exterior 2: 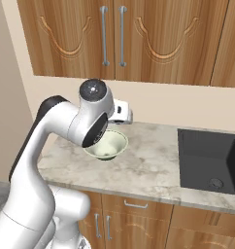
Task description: Open the cabinet. Pick the orange and kiwi from the cabinet and place them into the bowl. Then close the cabinet.
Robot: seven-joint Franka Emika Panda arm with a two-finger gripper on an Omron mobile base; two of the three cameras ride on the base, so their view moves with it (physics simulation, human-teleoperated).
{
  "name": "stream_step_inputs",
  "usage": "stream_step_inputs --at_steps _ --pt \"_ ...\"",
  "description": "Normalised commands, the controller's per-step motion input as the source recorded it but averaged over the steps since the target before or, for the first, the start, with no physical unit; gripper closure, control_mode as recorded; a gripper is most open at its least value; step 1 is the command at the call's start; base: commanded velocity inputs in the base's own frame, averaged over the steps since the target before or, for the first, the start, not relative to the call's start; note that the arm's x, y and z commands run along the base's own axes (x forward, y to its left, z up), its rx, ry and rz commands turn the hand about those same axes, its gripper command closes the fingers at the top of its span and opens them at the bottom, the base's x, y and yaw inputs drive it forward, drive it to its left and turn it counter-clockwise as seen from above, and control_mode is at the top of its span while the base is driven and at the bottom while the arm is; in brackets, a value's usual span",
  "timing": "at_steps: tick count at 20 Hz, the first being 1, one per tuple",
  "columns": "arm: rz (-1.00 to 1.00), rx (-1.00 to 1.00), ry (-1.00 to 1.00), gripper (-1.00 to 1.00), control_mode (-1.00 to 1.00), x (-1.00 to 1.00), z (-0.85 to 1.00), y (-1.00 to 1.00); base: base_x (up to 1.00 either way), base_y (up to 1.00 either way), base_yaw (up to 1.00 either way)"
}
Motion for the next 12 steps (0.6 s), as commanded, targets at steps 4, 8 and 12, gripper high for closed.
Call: stream_step_inputs --at_steps 4,8,12 --pt "-0.06 0.00 -0.13 -1.00 -1.00 0.18 0.36 -0.08 0.00 0.00 0.00" --pt "-0.07 0.00 -0.11 -1.00 -1.00 0.24 0.43 -0.09 0.00 0.00 0.00" --pt "-0.07 0.00 -0.06 -1.00 -1.00 0.15 0.48 -0.11 0.00 0.00 0.00"
